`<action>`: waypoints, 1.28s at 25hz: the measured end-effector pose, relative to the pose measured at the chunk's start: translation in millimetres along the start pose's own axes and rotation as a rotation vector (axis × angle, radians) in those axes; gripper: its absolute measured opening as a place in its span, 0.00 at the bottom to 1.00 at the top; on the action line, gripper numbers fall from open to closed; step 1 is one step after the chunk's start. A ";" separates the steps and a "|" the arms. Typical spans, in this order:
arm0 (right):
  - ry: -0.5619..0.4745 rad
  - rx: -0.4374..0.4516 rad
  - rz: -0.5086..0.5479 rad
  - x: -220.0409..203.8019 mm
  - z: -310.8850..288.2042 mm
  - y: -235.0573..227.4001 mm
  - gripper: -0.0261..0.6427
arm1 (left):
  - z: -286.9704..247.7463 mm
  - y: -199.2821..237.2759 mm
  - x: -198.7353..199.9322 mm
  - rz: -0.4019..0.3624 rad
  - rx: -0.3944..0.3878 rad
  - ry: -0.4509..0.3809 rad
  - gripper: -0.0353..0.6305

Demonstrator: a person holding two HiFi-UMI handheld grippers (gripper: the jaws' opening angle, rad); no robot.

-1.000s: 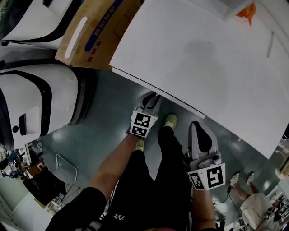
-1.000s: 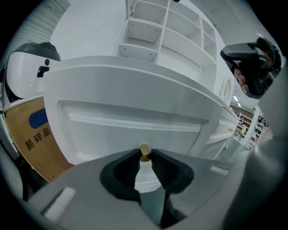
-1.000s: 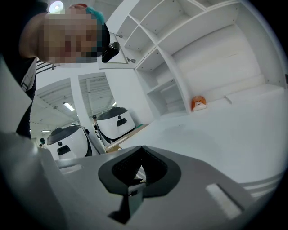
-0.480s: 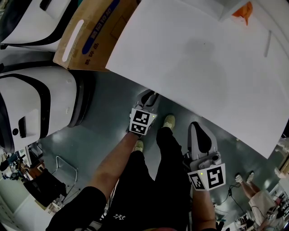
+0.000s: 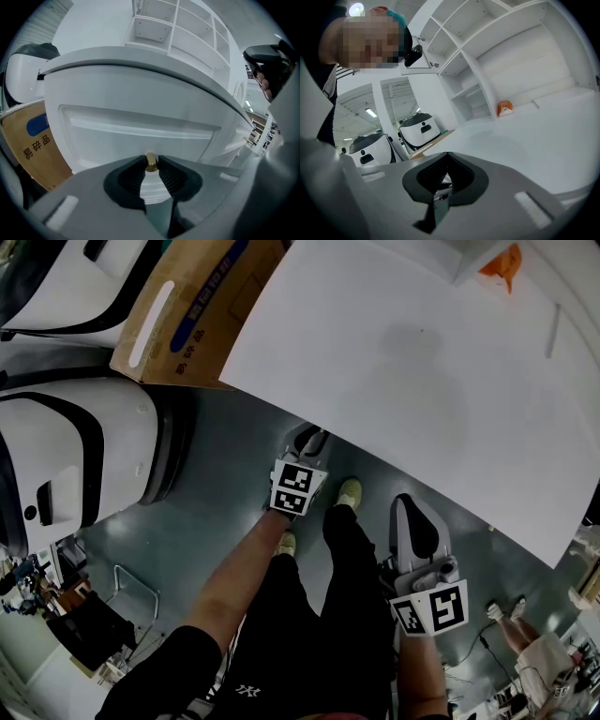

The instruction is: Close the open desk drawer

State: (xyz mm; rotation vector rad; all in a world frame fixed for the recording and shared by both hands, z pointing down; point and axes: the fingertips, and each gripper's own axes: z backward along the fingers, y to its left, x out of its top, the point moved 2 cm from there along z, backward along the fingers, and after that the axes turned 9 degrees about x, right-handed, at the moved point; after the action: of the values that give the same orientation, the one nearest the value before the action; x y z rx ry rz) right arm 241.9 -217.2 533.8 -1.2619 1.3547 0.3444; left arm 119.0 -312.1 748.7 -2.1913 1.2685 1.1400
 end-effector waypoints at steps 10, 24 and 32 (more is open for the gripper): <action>0.006 0.013 0.006 0.7 4.3 13.4 0.07 | 11.7 3.2 7.0 -0.001 -0.024 0.007 0.21; -0.024 -0.022 0.078 18.6 7.9 67.4 0.07 | 141.1 -31.2 93.6 0.003 -0.116 -0.113 0.10; -0.037 -0.072 0.103 36.8 36.9 109.5 0.07 | 242.9 -56.0 146.0 -0.046 -0.192 -0.174 0.05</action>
State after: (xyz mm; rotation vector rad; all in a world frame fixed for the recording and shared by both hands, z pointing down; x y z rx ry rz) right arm 183.6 -163.7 442.0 -1.2412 1.3888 0.4896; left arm 93.2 -206.3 481.1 -2.1851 1.0704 1.4520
